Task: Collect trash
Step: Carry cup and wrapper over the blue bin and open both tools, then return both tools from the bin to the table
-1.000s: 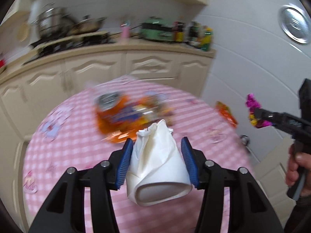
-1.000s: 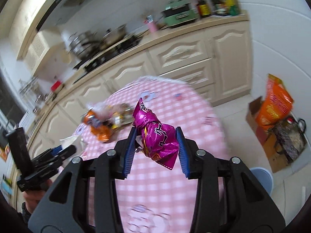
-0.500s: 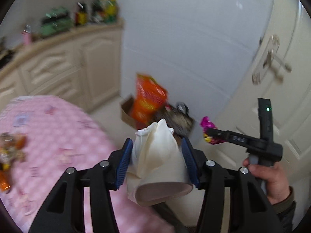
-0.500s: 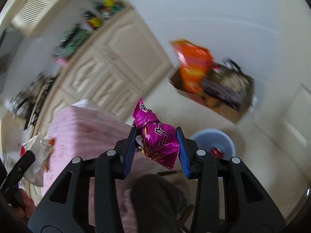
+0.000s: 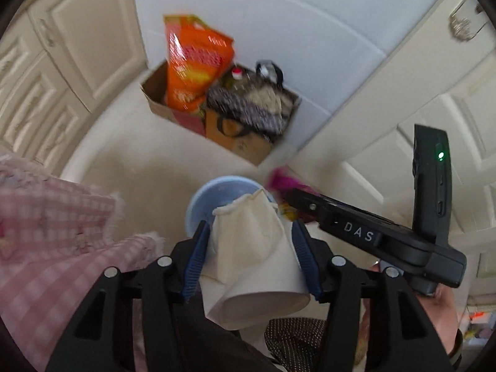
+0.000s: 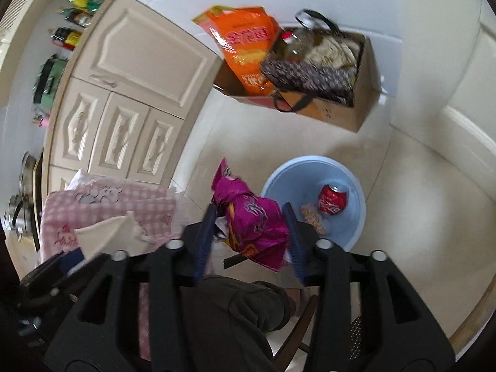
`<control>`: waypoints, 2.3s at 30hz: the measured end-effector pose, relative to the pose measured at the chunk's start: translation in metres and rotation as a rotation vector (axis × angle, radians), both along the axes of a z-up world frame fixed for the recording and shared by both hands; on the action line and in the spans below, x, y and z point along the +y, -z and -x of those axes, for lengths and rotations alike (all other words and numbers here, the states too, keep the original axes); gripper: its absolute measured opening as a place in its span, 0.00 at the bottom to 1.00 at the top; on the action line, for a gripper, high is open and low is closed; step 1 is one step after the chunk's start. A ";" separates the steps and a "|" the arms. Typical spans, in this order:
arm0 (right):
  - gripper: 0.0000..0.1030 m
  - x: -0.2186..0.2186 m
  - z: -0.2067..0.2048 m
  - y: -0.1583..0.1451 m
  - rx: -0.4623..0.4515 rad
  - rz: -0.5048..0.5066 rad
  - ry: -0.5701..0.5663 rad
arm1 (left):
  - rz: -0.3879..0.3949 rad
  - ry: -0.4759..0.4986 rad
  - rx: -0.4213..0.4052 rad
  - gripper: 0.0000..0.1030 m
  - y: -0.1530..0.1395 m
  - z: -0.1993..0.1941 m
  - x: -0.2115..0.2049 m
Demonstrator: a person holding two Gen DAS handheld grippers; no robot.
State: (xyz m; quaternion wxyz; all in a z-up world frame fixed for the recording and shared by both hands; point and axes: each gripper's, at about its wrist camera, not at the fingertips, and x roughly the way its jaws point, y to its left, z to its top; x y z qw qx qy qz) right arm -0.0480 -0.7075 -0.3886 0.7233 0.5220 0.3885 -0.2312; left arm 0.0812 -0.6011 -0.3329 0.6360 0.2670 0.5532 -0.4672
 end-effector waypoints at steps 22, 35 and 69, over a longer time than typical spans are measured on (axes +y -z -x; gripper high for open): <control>0.94 0.006 0.027 -0.040 0.031 0.098 0.104 | 0.107 -0.076 -0.108 0.89 -0.059 -0.013 0.046; 0.94 0.059 -0.008 -0.150 -0.103 0.281 0.014 | 0.319 -0.186 -0.213 0.90 -0.156 -0.029 0.137; 0.94 0.293 -0.164 -0.280 -0.330 0.498 -0.573 | 0.432 -0.890 -0.598 0.90 -0.222 -0.099 0.468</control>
